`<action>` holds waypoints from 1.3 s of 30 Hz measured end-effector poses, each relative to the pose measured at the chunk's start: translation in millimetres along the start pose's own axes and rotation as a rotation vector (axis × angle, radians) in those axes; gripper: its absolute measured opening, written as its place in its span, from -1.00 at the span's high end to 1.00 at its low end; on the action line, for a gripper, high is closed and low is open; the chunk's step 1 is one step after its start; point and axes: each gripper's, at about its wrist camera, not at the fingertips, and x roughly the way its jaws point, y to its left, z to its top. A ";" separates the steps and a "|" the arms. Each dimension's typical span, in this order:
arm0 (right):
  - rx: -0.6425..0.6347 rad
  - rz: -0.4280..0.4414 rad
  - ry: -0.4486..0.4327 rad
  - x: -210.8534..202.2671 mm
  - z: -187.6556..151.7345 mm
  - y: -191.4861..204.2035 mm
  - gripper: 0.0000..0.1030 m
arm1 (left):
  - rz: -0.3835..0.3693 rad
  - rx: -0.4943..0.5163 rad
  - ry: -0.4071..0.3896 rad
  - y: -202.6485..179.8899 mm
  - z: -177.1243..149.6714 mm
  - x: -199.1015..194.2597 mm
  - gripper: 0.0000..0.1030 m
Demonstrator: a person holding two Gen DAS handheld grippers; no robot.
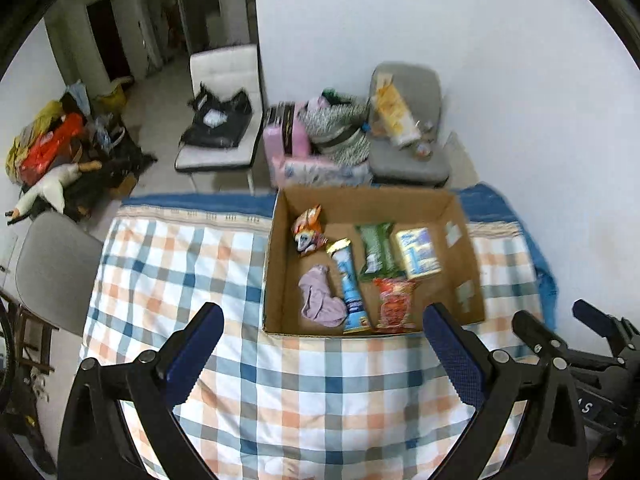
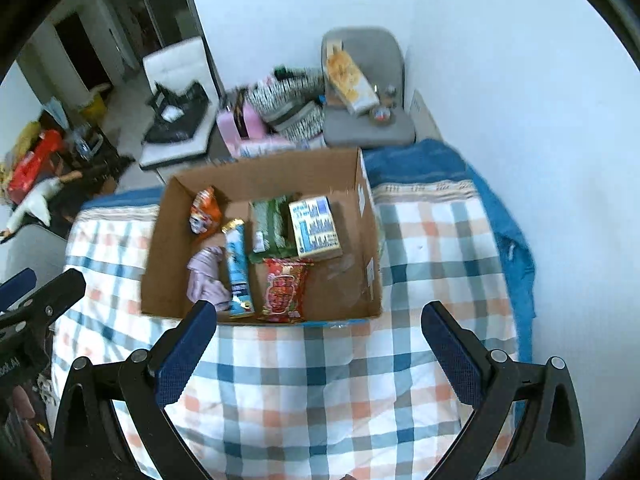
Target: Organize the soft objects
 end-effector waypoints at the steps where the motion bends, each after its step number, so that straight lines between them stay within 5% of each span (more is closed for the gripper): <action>1: -0.001 0.008 -0.022 -17.0 -3.0 0.3 -1.00 | 0.007 0.006 -0.016 -0.9 -0.8 -11.8 -0.98; 8: -0.019 0.024 -0.141 -106.7 -15.6 4.2 -1.00 | 0.003 0.031 -0.090 -3.7 -11.1 -81.1 -0.98; 18: -0.027 0.034 -0.232 -178.4 -28.2 5.6 -1.00 | 0.005 0.019 -0.170 -0.7 -23.9 -136.1 -0.98; 39: -0.028 0.017 -0.252 -193.7 -39.1 2.6 -1.00 | 0.010 0.023 -0.168 -7.2 -35.7 -145.1 -0.98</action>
